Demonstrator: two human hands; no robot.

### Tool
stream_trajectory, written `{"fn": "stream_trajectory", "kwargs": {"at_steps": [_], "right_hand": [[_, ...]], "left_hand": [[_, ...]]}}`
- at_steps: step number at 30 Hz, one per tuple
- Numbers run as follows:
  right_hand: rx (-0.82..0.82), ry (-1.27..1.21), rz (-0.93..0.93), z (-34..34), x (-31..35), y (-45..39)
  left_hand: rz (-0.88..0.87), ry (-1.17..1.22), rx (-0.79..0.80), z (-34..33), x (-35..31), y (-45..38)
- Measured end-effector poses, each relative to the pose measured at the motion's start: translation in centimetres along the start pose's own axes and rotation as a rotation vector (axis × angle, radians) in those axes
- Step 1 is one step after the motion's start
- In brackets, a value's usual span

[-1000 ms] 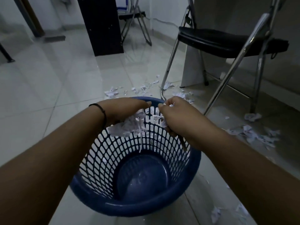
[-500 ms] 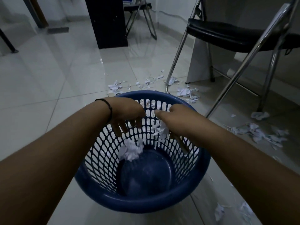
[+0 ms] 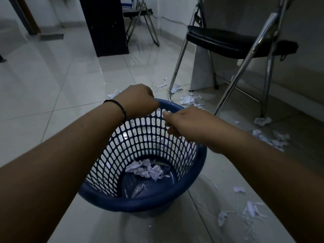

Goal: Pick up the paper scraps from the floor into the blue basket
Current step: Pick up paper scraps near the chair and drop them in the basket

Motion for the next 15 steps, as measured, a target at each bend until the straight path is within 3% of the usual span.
{"fn": "stream_trajectory", "kwargs": {"at_steps": [7, 12, 15], "right_hand": [[-0.301, 0.112, 0.210, 5.5, -2.1, 5.0], [-0.486, 0.209, 0.097, 10.6, -8.7, 8.8], [-0.508, 0.217, -0.013, 11.5, -14.8, 11.0]], "left_hand": [[-0.225, 0.105, -0.183, 0.4, -6.4, 2.1], [-0.505, 0.183, -0.312, -0.3, -15.8, 4.9], [-0.680, 0.185, -0.270, -2.9, -21.7, 7.1]]}}
Point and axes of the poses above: each hand's wrist, its own y-axis away from the middle knuckle, its own z-axis out of the back of the hand, x = y × z, the point moved 4 cm from there along -y, towards the middle knuckle, and after that the axes turned 3 degrees about -z, right-handed, at the moved point
